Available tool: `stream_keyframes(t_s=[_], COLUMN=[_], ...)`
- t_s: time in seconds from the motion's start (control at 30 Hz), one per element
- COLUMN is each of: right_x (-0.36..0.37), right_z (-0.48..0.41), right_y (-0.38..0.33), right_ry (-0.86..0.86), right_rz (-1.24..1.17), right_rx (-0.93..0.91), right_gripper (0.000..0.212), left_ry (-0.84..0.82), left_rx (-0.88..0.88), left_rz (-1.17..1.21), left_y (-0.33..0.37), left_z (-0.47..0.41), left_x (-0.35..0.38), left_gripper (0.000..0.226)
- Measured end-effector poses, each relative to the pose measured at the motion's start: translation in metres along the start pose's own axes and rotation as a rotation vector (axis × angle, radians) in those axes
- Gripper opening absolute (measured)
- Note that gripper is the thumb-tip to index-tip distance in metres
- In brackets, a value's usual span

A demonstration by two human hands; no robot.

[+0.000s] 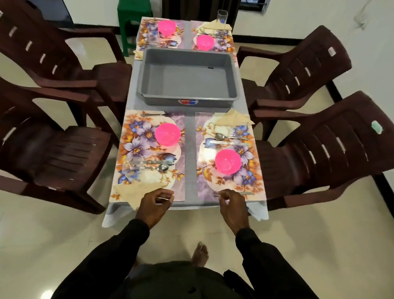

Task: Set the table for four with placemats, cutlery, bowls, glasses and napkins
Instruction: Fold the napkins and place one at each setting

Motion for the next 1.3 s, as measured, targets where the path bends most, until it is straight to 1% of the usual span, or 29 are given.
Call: stream_keyframes(t_s=[0.17, 0.27, 0.33, 0.4, 0.5, 0.6, 0.7, 0.77, 0.8, 0.87, 0.93, 1.03, 1.3], right_x=[-0.034, -0.042, -0.047, -0.052, -0.063, -0.074, -0.081, -0.081, -0.081, -0.08, -0.08, -0.081, -0.081], right_z=[0.0, -0.006, -0.012, -0.018, -0.027, -0.036, -0.039, -0.043, -0.045, -0.052, -0.057, -0.065, -0.069], right_y=[0.031, 0.046, 0.058, 0.069, 0.093, 0.12, 0.134, 0.14, 0.144, 0.15, 0.15, 0.147, 0.164], right_ry=[0.002, 0.002, -0.014, -0.022, -0.076, -0.212, -0.356, -0.407, -0.431, -0.486, -0.521, -0.533, -0.566], right_rz=[0.014, 0.038, 0.08, 0.128, 0.191, 0.228, 0.276, 0.29, 0.301, 0.338, 0.334, 0.331, 0.284], right_rx=[-0.029, -0.029, 0.001, 0.007, 0.047, 0.073, -0.013, -0.106, -0.161, -0.249, -0.3, -0.351, -0.379], right_gripper=[0.011, 0.012, 0.015, 0.019, 0.037, 0.06, 0.088, 0.1, 0.104, 0.105, 0.1, 0.1, 0.1], left_ry=[0.011, -0.012, -0.018, -0.014, -0.036, -0.114, -0.183, -0.191, -0.169, -0.101, -0.088, -0.095, -0.064], left_rx=[0.009, 0.023, 0.025, 0.03, 0.038, 0.025, 0.016, 0.04, 0.067, 0.135, 0.167, 0.151, 0.153], left_rz=[-0.052, -0.085, -0.109, -0.14, -0.203, -0.329, -0.434, -0.508, -0.582, -0.739, -0.824, -0.86, -0.993], left_y=[0.02, 0.026, 0.032, 0.035, 0.042, 0.043, 0.038, 0.034, 0.033, 0.032, 0.03, 0.025, 0.021], left_z=[0.003, -0.005, -0.012, -0.022, -0.035, -0.05, -0.063, -0.072, -0.075, -0.081, -0.084, -0.087, -0.084], left_x=[0.042, 0.058, 0.066, 0.075, 0.088, 0.108, 0.126, 0.135, 0.14, 0.147, 0.149, 0.149, 0.146], left_gripper=[0.016, 0.015, 0.015, 0.021, 0.037, 0.061, 0.08, 0.089, 0.091, 0.095, 0.101, 0.106, 0.101])
Point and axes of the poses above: each hand's wrist, its own z-axis away from the middle knuckle, its own x-axis out of the palm, y = z × x, the point moved 1 cm from there along -z, towards the middle knuckle, and after that the axes turned 15 degrees about -x, right-handed, at the moved point
